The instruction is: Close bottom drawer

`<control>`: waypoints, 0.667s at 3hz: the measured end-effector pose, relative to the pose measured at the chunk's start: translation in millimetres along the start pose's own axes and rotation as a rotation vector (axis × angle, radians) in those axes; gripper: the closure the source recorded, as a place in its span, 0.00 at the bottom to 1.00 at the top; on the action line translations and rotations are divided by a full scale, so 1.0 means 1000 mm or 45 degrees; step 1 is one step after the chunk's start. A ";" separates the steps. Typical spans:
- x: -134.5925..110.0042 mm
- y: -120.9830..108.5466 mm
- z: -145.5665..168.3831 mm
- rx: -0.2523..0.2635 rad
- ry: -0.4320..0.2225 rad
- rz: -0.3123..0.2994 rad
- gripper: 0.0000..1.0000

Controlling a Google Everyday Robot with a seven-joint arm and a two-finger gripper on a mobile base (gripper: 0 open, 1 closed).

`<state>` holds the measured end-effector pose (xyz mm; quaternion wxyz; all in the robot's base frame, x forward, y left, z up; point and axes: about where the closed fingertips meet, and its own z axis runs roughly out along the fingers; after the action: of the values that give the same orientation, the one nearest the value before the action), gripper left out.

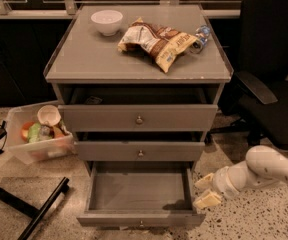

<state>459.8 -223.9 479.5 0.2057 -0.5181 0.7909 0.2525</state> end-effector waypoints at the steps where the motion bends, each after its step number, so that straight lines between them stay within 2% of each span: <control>1: 0.041 -0.004 0.063 -0.050 -0.018 0.062 0.65; 2: 0.050 0.003 0.079 -0.084 -0.025 0.086 0.88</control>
Offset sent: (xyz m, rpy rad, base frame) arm -0.0068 0.0068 -0.0670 0.0274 0.0477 -0.0158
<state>443.2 -210.3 388.0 0.1877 -0.4950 0.7971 0.2906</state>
